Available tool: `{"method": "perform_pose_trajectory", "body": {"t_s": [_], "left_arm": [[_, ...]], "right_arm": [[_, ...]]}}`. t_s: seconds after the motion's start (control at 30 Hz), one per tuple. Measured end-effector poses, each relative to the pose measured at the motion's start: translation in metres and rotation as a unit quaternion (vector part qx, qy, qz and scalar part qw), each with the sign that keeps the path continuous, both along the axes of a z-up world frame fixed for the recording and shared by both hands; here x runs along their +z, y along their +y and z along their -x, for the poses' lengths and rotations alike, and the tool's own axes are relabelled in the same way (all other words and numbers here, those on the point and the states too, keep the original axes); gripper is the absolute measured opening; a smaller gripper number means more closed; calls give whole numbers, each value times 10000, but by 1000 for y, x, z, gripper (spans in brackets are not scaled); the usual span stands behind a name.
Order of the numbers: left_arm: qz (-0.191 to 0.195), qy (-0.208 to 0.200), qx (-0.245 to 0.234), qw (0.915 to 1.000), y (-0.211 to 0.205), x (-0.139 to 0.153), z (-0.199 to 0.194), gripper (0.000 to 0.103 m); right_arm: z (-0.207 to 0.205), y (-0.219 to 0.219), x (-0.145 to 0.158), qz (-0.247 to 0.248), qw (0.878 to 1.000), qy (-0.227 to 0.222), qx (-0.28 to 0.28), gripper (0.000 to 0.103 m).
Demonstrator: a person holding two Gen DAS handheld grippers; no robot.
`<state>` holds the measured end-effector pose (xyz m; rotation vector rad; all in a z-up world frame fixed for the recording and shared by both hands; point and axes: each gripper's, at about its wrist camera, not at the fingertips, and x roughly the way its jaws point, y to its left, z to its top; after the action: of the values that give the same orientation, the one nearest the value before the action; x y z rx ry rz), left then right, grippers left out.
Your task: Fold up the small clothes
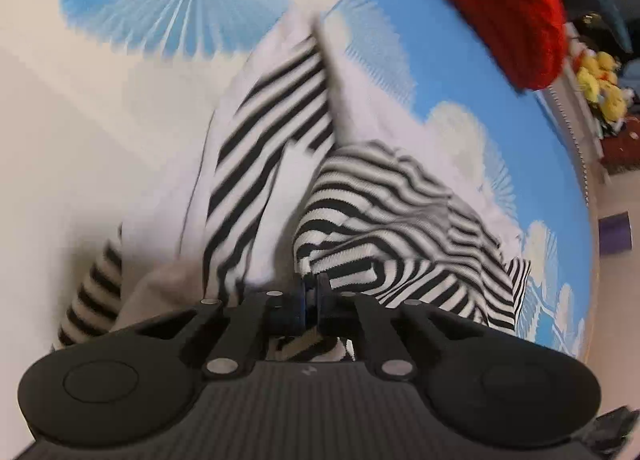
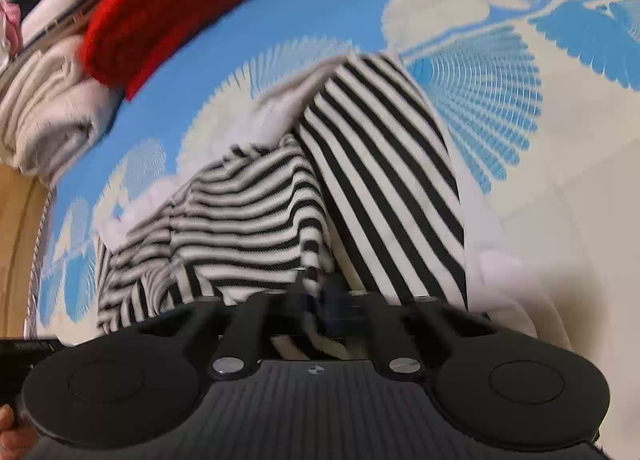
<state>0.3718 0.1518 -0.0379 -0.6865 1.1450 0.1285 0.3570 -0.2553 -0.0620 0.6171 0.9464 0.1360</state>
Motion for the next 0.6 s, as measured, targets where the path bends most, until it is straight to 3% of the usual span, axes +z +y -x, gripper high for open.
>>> {"method": "perform_pose_trajectory", "body": {"t_s": [0.07,0.13,0.2,0.27,0.3,0.33,0.37,0.4,0.43,0.47,0.5,0.57,0.6], "left_arm": [[-291,-412,-106,9987,-2,20,3,3],[-436,-548,-197,9973,-2,28,6,3],[-410,-155,-189,9989,0,13,5,5],[-152,413,-19,9990,8,-10,5,8],[-93,517,74,9986,11,-12,6,17],[-168,425,119,9989,14,-4,7,29],[-297,195,89,9993,13,7,7,35],[-499,-153,-36,9986,10,23,8,49],[-724,-498,-222,9959,5,37,8,53],[-916,-758,-410,9921,-1,47,9,53],[-981,-881,-561,9897,-5,51,10,51],[-856,-821,-753,9901,-13,45,7,37],[-753,-713,-794,9914,-13,39,7,25]], "right_arm": [[4,-4,19,-205,9989,-415,-110,2],[6,-7,29,-180,9981,-581,-135,2],[2,-5,18,94,9996,-231,-112,2],[-4,-5,-7,377,9980,498,-47,8],[-5,-7,-15,383,9970,654,-119,9],[-3,-9,-14,393,9968,659,-228,17],[-2,-8,-8,444,9972,540,-273,21],[-1,-7,1,526,9978,302,-267,23],[1,-5,13,633,9977,-32,-234,28],[4,-1,23,741,9966,-300,-191,37],[5,2,30,832,9949,-554,-124,40],[7,9,34,843,9931,-805,87,41],[4,12,32,751,9942,-757,174,41]]}}
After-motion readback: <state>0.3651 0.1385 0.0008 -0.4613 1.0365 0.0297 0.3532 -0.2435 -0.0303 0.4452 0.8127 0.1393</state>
